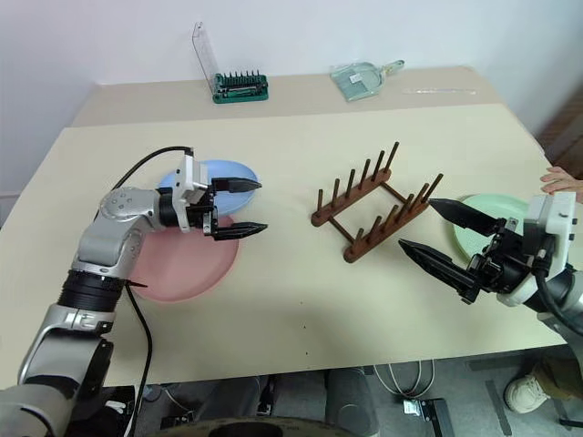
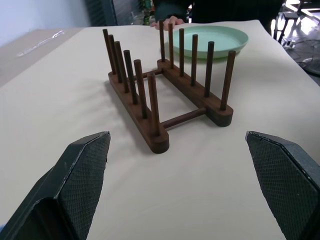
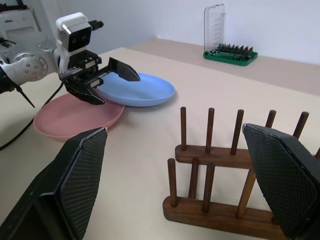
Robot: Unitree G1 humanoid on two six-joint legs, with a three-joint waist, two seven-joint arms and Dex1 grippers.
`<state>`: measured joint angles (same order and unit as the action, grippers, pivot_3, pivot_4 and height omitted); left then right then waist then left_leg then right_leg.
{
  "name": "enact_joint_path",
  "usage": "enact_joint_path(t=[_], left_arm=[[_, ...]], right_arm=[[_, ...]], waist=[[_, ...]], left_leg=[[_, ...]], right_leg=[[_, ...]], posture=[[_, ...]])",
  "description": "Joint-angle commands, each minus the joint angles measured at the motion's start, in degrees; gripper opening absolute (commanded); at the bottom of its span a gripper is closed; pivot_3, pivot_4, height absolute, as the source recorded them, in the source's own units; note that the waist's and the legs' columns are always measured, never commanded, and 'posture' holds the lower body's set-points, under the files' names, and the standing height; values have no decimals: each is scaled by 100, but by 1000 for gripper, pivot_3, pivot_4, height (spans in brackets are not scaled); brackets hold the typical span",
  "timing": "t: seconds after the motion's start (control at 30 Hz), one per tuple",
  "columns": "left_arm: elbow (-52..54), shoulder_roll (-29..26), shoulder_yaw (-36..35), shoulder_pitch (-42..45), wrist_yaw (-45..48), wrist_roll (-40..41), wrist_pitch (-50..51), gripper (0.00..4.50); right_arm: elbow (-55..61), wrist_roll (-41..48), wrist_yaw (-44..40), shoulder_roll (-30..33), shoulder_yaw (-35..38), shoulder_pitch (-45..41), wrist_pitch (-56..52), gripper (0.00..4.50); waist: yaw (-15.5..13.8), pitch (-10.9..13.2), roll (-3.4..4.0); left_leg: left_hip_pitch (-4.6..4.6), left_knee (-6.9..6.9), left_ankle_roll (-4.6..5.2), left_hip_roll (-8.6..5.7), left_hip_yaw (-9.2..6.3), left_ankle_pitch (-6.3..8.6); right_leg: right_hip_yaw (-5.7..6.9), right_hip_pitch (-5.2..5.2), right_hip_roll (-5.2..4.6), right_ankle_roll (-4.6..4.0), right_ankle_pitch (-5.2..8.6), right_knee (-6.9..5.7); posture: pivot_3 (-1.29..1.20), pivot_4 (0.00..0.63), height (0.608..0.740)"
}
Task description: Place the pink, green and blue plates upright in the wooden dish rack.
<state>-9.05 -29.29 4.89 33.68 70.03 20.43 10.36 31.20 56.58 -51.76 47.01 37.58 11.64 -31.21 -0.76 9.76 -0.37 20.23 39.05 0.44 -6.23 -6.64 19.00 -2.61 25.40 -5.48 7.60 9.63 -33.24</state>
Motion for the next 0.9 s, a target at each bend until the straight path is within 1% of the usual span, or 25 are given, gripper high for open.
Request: enact_joint_path(t=[0.03,0.13,0.23,0.33,0.4,0.5,0.6,0.63,0.77,0.83,0.9], left_arm=[[124,-44,-71,35,-125,-89,-165,4500],[184,-46,-37,88,-250,-156,-102,4500],[310,-6,113,197,-518,-335,171,4500],[679,-79,275,284,-309,-62,889,4500],[875,-139,314,290,-238,-83,892,4500],[1071,-228,154,272,-354,-47,1006,4500],[1178,-453,-16,90,-348,60,1156,4500],[1258,-482,-24,28,-404,69,1186,4500],[1874,-715,-57,-135,-480,396,1900,4500],[2040,-853,-49,-176,-506,415,2064,4500],[2151,-859,-39,-159,-821,265,2175,4500]], right_arm=[[-57,-28,-59,83,-60,-246,106,4430],[-156,-150,-90,55,-180,-392,157,4430],[-150,-181,-39,46,-243,-555,167,4430],[-168,-198,-35,41,-261,-656,190,4430],[-212,-213,-76,16,-351,-749,219,4430],[-403,-345,-108,-60,-673,-1101,339,4430],[-537,-565,-51,-233,-1150,-1540,468,4430],[-588,-554,-79,-256,-1205,-1610,458,4430],[-719,-574,-249,-286,-1410,-1846,499,4430],[-888,-696,-276,-350,-1559,-2017,587,4430],[-1008,-826,-306,-427,-1717,-2149,670,4430]], waist=[[-1,0,0],[-7,0,-1],[-20,0,-1],[-12,1,-2],[-3,1,-1],[24,0,-1],[38,-1,2],[28,-2,5],[-6,0,1],[-11,2,-1],[-2,1,-1]], left_leg=[[0,0,0,0,0,0],[0,1,0,0,1,0],[2,1,0,-1,0,0],[3,3,0,-3,0,0],[3,3,0,-2,0,0],[1,3,0,-1,1,0],[-4,2,-1,1,2,-1],[-3,0,-2,2,1,-1],[6,1,-3,-2,-3,-2],[8,4,-2,-4,-3,-1],[5,5,-2,-5,-2,-1]], right_leg=[[0,0,0,0,0,0],[0,0,0,0,0,0],[0,0,-1,0,0,0],[0,0,-2,2,-1,0],[0,0,-1,3,-1,0],[0,0,0,2,-1,-1],[-1,0,2,1,-2,-3],[-1,1,3,1,-2,-4],[0,4,0,1,-2,0],[0,3,-2,4,-4,1],[0,1,-3,5,-5,1]], posture=[[0,150,735],[0,150,735],[0,150,735],[0,150,735],[0,150,735],[0,150,735],[0,150,735],[0,150,735],[0,150,735],[0,150,735],[0,150,735]])
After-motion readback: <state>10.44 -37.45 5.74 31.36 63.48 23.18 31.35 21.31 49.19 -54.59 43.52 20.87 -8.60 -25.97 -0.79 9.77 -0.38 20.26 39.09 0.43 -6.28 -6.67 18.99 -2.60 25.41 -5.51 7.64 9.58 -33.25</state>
